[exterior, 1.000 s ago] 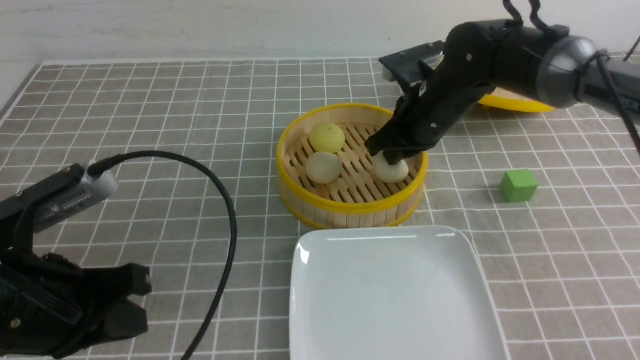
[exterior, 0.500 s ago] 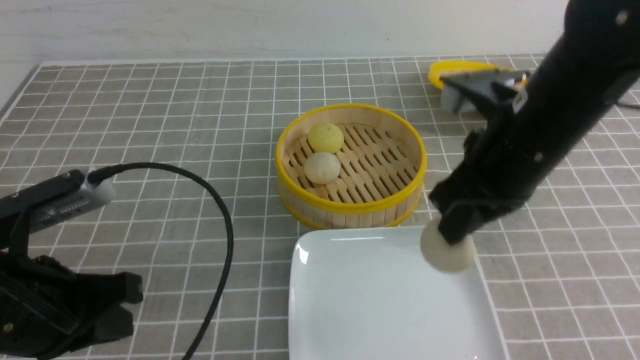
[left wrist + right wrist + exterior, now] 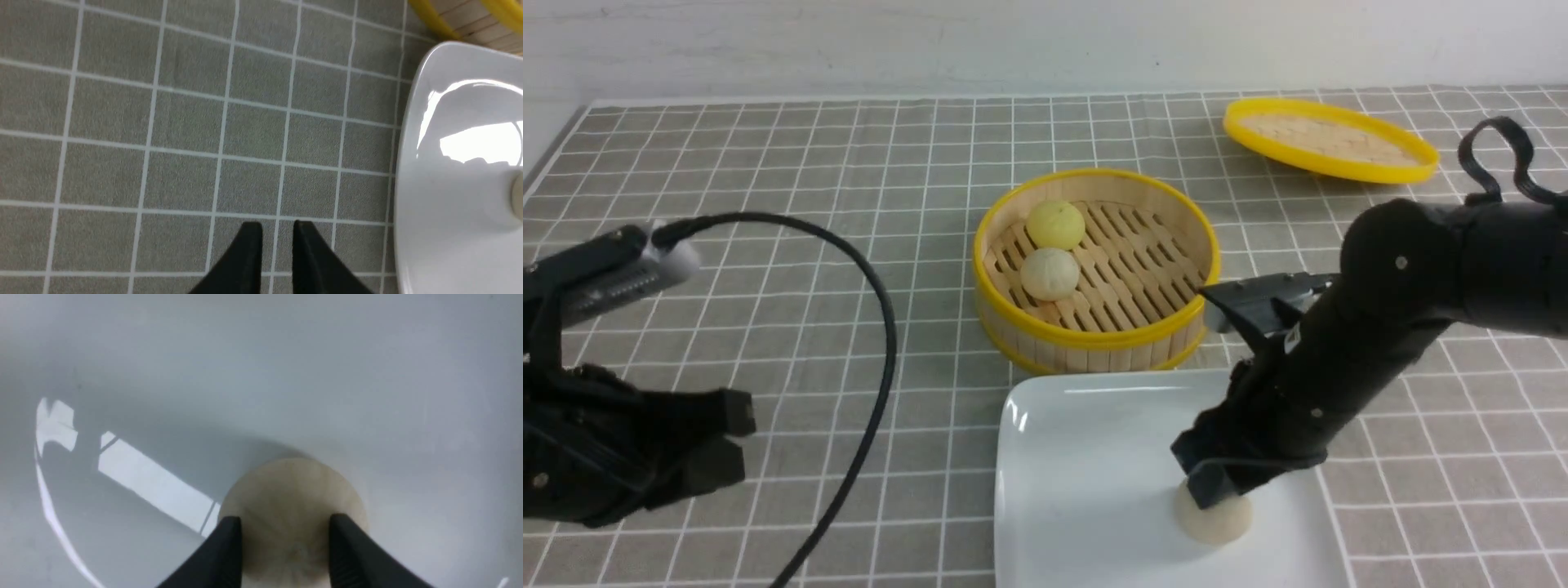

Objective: Put the steamed buns into the plate on the grey tablecloth.
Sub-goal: 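Reach into the bamboo steamer and grasp a bun with the left gripper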

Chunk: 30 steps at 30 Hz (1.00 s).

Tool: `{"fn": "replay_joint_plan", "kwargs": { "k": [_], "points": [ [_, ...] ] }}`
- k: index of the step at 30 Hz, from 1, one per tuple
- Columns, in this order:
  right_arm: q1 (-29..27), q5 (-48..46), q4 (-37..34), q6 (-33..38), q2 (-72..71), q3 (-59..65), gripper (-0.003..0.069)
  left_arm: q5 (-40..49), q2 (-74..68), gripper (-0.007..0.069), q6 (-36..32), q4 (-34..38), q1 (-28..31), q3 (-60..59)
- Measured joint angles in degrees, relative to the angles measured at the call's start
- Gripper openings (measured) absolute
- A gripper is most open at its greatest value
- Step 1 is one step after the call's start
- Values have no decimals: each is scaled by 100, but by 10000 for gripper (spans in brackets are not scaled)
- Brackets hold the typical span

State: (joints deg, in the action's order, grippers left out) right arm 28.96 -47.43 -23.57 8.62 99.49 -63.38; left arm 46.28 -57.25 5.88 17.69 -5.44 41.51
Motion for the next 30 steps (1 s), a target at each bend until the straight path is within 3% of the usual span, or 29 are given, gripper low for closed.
{"fn": "replay_joint_plan", "kwargs": {
  "k": [5,10,12,14,23,30],
  "points": [
    [-39,-1222,423,44,-347,-721,348,296,-403,215,0,0,0,809],
    [-277,-2130,1052,44,-1255,-1151,153,564,-1372,295,0,44,-175,1754],
    [-449,-2210,1168,-31,-1757,-985,31,569,-1978,321,0,44,-452,2214],
    [-561,-2223,1209,-84,-2207,-749,-6,528,-2493,331,0,44,-733,2599],
    [-790,-1872,1260,-167,-3855,1144,-15,974,-5206,338,0,-79,-1769,5672],
    [-790,-1376,1189,-189,-4084,1894,-14,1500,-6708,338,117,-522,-2058,7580]
  ]
}}
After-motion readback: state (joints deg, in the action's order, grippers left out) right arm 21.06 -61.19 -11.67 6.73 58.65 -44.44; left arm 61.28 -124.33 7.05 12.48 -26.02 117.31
